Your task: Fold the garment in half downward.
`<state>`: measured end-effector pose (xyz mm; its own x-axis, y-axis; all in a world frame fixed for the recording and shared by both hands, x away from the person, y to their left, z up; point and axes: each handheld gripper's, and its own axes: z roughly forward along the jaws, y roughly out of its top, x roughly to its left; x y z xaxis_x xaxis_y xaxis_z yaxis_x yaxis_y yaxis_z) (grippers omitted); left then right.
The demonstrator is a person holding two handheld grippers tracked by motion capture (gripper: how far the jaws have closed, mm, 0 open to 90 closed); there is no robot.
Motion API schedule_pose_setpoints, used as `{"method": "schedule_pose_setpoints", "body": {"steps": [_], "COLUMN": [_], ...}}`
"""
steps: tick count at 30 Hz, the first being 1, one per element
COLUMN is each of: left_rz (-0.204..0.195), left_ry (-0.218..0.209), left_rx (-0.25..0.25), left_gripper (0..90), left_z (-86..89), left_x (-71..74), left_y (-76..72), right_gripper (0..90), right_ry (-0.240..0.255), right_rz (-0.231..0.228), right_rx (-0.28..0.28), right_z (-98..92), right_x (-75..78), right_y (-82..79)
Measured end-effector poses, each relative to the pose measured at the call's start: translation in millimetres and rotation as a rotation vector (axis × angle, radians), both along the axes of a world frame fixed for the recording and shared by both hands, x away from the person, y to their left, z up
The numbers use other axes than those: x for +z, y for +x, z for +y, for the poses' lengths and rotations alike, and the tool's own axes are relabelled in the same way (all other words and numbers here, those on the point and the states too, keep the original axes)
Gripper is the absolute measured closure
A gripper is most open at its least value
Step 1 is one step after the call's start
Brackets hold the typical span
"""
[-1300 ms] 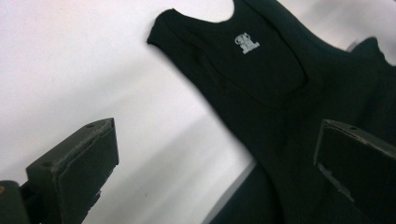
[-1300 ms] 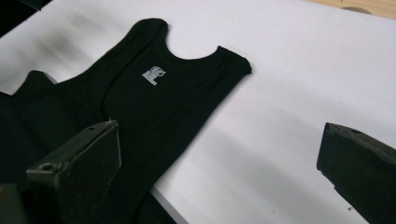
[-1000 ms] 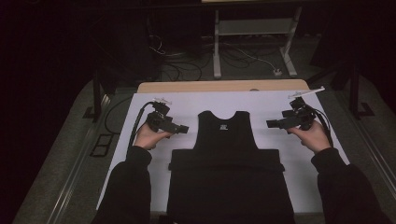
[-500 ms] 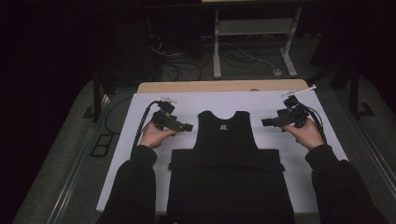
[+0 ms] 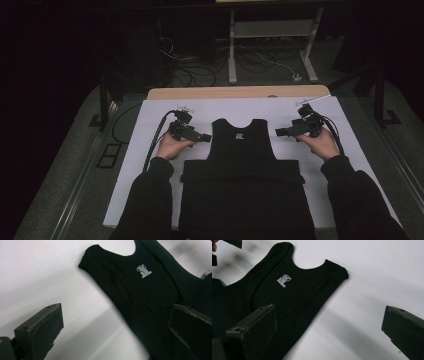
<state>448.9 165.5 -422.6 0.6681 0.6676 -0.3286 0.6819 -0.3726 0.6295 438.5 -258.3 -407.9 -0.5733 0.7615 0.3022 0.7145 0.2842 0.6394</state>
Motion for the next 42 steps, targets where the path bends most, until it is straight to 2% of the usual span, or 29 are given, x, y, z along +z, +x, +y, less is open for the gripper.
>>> {"method": "schedule_pose_setpoints", "body": {"steps": [13,19,25,27,32,39,42], "left_rz": [0.011,0.017,0.023,0.022,0.035,0.014,0.007], "left_ry": [0.004,0.009,0.002,0.015,0.014,0.023,0.032], "left_rx": [-0.023,-0.029,-0.039,-0.047,-0.042,-0.04,-0.035], "left_gripper": [0.0,0.0,0.0,0.0,3.7,13.0,14.1], "left_z": [-15.1,-21.2,-26.7,-29.2,-34.0,-37.3,-37.9], "left_x": [-11.2,-15.2,-17.9,-17.7,-18.7,-19.5,-19.3], "left_y": [1.1,1.4,2.8,3.0,4.4,4.3,4.1], "right_gripper": [0.0,4.2,5.7,5.9,7.0,12.9,13.3], "right_ry": [-0.014,-0.018,-0.016,-0.02,-0.031,-0.022,-0.024], "right_rz": [0.017,0.02,0.025,0.028,0.034,0.035,0.036], "right_rx": [0.033,0.062,0.067,0.067,0.08,0.078,0.078], "right_z": [16.1,23.2,27.2,28.2,33.0,37.7,38.8], "right_x": [-12.1,-16.0,-20.5,-21.6,-24.7,-27.1,-27.3], "right_y": [3.9,4.3,6.0,6.4,7.2,8.1,8.4]}}
